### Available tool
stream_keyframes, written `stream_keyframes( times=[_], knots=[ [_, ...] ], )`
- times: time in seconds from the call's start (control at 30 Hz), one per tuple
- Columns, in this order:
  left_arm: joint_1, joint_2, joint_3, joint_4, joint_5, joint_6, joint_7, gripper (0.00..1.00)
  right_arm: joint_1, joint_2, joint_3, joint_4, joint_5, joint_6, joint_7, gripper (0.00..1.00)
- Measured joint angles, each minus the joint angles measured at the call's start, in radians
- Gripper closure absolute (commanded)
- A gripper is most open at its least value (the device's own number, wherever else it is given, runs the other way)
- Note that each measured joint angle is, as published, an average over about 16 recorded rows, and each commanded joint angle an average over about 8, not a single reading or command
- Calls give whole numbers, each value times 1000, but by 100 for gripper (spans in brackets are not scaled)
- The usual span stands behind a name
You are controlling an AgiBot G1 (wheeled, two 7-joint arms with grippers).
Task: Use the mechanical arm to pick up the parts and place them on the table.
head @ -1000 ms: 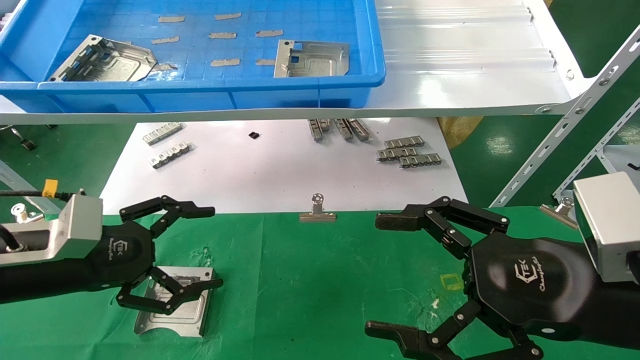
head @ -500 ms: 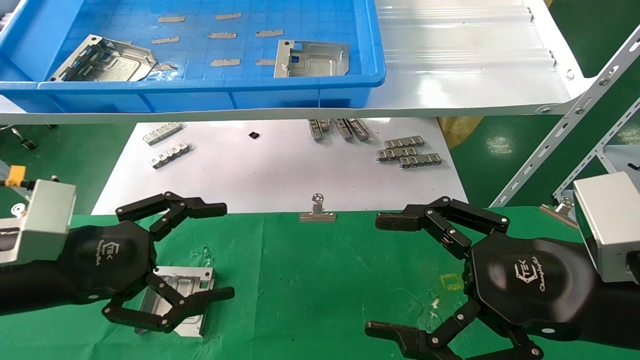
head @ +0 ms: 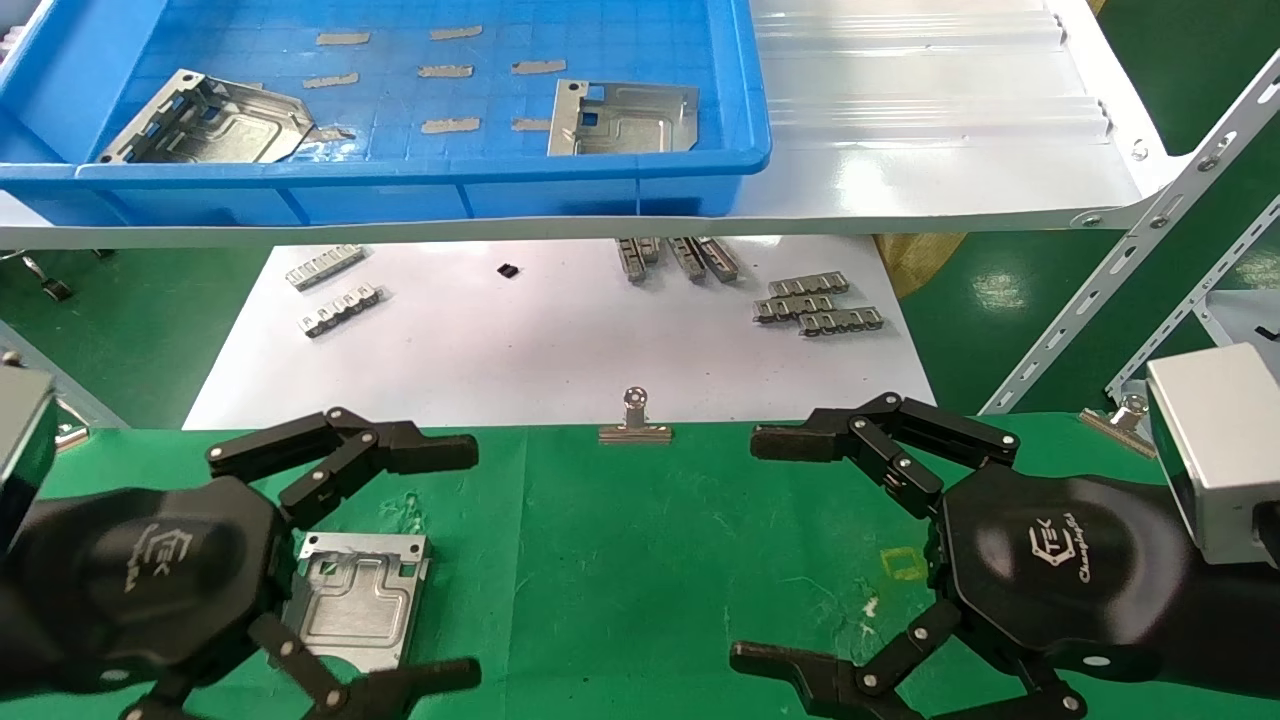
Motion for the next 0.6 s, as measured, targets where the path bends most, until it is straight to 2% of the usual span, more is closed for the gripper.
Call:
stream_keyframes(
  times=[0.6],
  knots=[
    [13, -5, -15, -25, -8, -4, -23, 0, 0, 0, 0, 0, 0, 0, 0, 0]
  ],
)
